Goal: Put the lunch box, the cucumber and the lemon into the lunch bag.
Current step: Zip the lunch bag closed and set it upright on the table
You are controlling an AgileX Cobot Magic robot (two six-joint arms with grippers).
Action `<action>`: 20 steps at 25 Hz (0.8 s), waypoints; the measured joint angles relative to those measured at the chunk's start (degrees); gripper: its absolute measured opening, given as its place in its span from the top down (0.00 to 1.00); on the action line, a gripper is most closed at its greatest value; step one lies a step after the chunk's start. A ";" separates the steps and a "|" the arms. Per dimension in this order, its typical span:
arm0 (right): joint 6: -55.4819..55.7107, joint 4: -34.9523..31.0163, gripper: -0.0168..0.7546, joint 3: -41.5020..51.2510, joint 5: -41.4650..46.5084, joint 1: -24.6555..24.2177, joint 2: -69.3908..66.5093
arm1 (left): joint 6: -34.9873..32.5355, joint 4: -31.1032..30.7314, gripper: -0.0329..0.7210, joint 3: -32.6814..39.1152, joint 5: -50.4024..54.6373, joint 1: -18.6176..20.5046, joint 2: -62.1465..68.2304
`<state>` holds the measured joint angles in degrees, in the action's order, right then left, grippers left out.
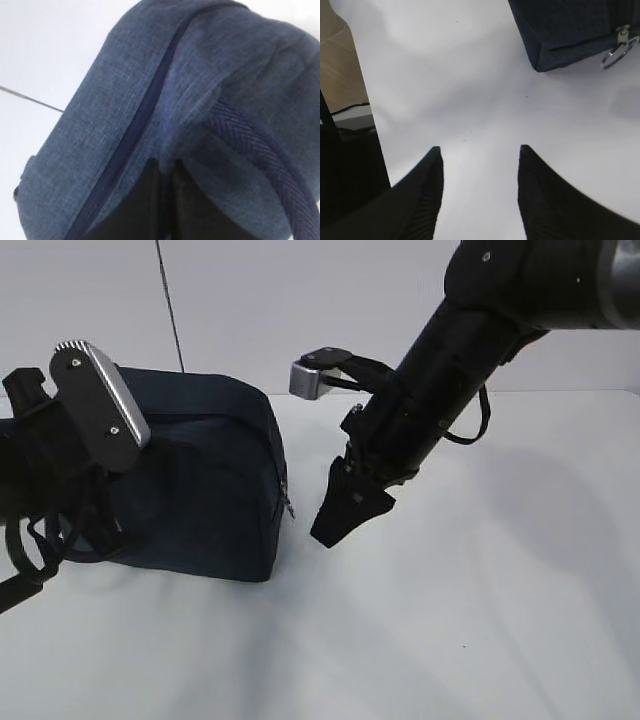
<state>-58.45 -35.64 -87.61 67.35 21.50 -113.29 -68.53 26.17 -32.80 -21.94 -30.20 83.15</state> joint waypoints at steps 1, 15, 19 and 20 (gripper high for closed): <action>-0.44 0.00 0.49 1.21 -1.14 0.00 0.41 | 0.00 0.13 0.96 0.00 0.12 -0.37 0.00; -2.87 -0.12 0.49 5.07 -9.27 0.00 4.68 | 0.00 5.78 0.96 -0.35 3.08 -0.55 -0.11; -2.99 -0.12 0.49 5.17 -9.48 0.00 4.68 | 0.00 5.88 0.96 -0.45 2.87 -2.37 -0.22; -2.99 -0.12 0.49 5.17 -9.48 0.00 4.68 | 0.00 5.88 0.96 -0.44 2.87 -3.29 -0.22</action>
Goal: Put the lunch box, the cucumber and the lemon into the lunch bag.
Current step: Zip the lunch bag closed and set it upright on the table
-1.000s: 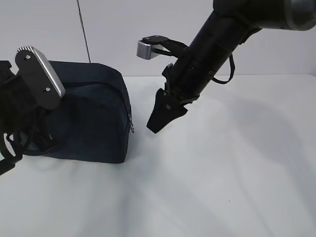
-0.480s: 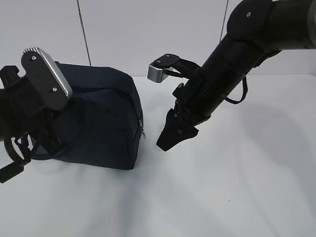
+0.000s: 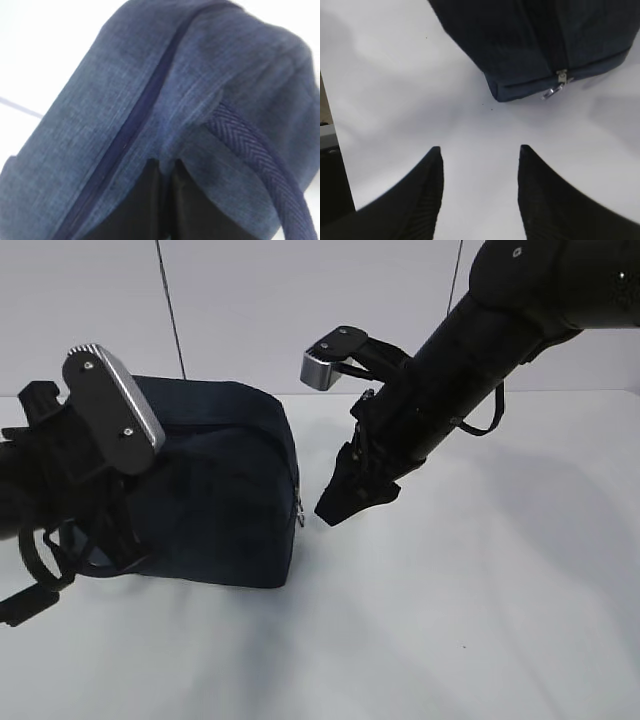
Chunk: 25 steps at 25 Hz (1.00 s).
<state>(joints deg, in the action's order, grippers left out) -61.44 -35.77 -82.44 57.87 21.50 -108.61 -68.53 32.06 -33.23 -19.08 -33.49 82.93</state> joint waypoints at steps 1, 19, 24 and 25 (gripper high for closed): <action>0.00 0.00 0.49 0.00 0.00 0.00 0.00 | 0.25 0.00 0.96 -0.14 0.00 -0.96 0.00; 2.12 4.05 0.49 0.00 0.21 -0.13 2.92 | 5.40 0.00 0.96 -0.55 1.07 -7.60 0.00; 2.24 4.23 0.49 0.00 0.34 -0.13 2.92 | 5.74 0.67 0.96 -0.55 1.07 -8.58 0.00; 2.26 4.18 0.49 0.00 0.34 -0.13 2.92 | 5.81 0.93 0.96 -0.55 1.07 -8.58 0.00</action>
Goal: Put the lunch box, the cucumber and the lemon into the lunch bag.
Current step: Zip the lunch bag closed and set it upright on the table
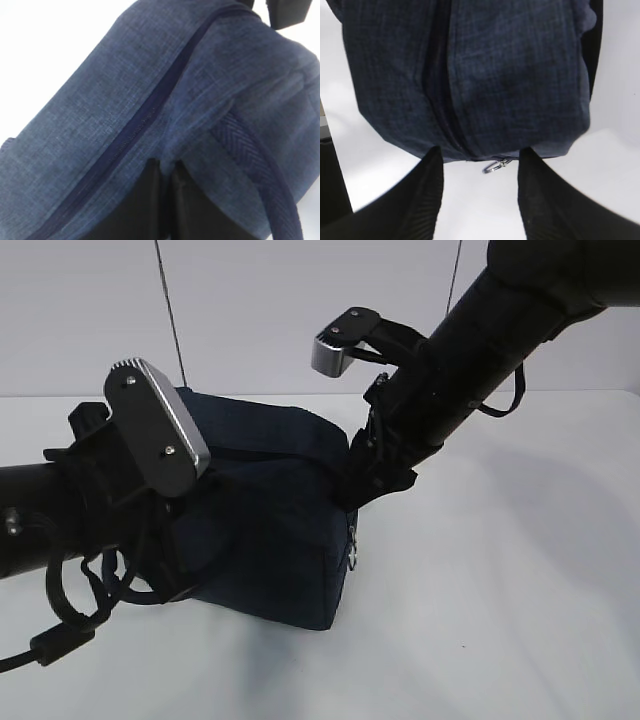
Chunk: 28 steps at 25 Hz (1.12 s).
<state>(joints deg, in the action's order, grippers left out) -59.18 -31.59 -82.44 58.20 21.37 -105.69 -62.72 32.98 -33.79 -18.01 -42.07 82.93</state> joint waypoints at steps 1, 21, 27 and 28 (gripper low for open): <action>0.10 0.00 0.49 0.00 0.00 0.00 0.00 | 0.00 0.00 0.96 0.00 0.00 0.00 0.00; 1.61 0.09 0.49 0.00 -0.10 0.00 0.13 | 0.67 15.44 0.36 -0.04 5.60 -0.21 -3.32; 2.63 0.09 0.49 0.00 -0.10 0.00 0.17 | 0.67 17.33 0.36 -0.04 8.13 -0.21 -9.87; 3.19 0.09 0.49 0.00 -0.10 0.00 0.26 | 0.67 17.80 0.36 -0.04 8.57 -0.21 -11.08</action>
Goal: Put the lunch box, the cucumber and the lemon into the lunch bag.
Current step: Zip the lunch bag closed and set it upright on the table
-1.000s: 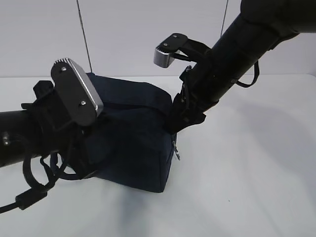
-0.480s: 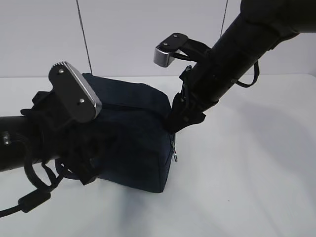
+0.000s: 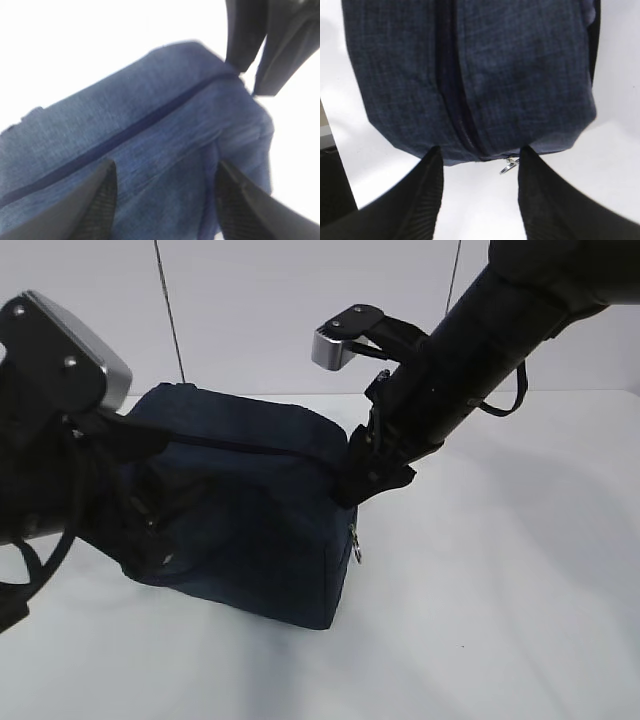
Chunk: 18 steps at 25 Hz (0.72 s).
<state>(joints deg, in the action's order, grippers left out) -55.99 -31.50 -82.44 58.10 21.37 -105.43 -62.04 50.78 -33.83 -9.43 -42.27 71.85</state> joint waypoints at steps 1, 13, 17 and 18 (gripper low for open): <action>0.41 0.00 0.49 0.00 0.00 0.00 0.04 | 0.00 0.54 0.36 0.00 0.69 0.00 -1.02; 2.51 0.76 0.49 -0.73 -0.10 0.00 2.44 | 0.04 3.60 0.41 -0.92 15.91 11.65 -9.34; 4.42 0.89 0.49 -1.80 -0.10 0.00 2.44 | 0.04 2.98 0.41 -5.89 26.11 22.80 -9.46; 5.00 0.89 0.49 -2.06 -0.24 0.00 2.44 | 0.04 2.84 0.41 -7.47 28.44 25.95 -9.46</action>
<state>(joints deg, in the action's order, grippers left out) -50.99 -30.61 -84.51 57.86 21.37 -102.99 -62.00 53.62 -41.30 19.01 -16.32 62.40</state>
